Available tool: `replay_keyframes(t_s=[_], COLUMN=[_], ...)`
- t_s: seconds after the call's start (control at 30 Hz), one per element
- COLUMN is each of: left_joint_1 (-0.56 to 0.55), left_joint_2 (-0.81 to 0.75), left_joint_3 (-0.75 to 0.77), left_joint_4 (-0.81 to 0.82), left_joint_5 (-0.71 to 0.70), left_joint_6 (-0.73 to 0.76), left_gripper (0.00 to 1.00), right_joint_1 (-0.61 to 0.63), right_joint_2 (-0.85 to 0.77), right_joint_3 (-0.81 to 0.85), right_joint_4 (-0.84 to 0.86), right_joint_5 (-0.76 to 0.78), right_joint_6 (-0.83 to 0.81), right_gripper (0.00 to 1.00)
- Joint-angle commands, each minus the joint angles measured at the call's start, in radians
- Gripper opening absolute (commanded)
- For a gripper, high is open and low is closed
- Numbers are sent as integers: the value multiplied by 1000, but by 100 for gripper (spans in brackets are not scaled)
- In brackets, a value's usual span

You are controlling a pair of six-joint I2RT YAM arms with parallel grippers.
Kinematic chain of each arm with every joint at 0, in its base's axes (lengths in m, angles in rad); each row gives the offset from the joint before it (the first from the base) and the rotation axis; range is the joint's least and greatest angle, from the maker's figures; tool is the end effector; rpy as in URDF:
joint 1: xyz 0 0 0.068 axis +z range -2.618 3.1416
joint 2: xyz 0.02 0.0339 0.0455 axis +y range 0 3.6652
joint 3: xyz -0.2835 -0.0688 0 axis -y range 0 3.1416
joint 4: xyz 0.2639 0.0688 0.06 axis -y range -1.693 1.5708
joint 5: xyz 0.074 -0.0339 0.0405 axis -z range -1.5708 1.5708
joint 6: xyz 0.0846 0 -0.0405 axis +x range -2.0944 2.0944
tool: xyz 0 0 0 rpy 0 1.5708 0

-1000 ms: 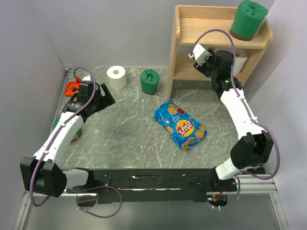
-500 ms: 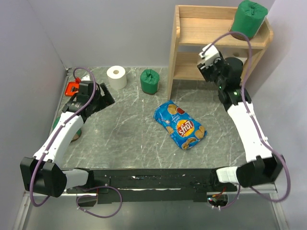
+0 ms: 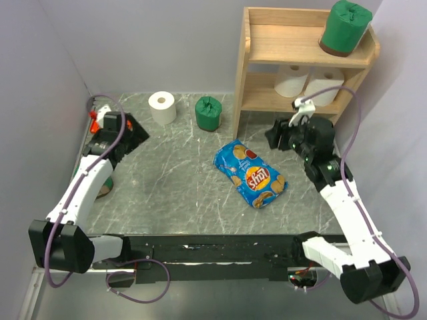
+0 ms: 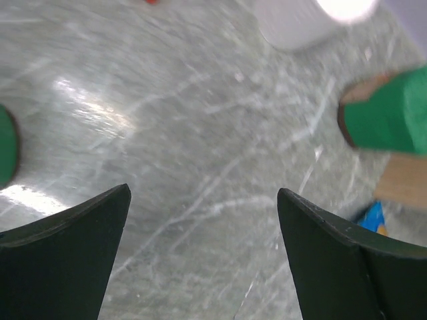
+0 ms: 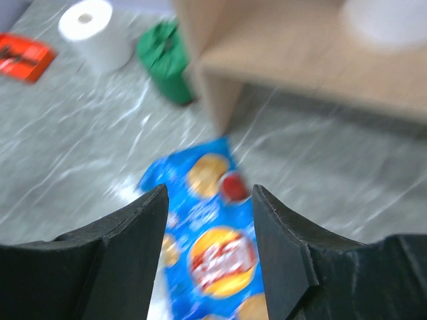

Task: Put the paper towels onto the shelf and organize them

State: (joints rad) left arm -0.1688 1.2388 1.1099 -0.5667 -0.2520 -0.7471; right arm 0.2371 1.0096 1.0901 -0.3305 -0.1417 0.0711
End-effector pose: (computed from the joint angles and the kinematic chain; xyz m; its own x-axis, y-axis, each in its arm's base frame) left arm 0.3158 -0.0324 0.3072 -0.4458 -0.5916 -0.6718 -0.4483 0.7971 -0.4044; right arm 0.2695 0.0774 0.3955 -0.2658 0.0081 -0.9640 -0.3475 0.9319 0.1037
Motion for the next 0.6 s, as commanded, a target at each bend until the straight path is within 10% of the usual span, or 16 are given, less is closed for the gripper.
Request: replay_keyframes(t_s=[0.0,0.57], left_joint_1=[107,103], left_joint_2=[39,761], left_joint_3=[72,841], left_joint_4=[5,-28], left_joint_5=[19,186], left_joint_6=[-83,-57], left_gripper=[98,97], right_joint_1=[25,131], right_joint_2=[-104,-281], right_joint_3=[-70,-167], right_joint_4=[-21,-107], right_joint_5=[-70,-151], right_joint_6=[130,118], right_gripper=[61,64])
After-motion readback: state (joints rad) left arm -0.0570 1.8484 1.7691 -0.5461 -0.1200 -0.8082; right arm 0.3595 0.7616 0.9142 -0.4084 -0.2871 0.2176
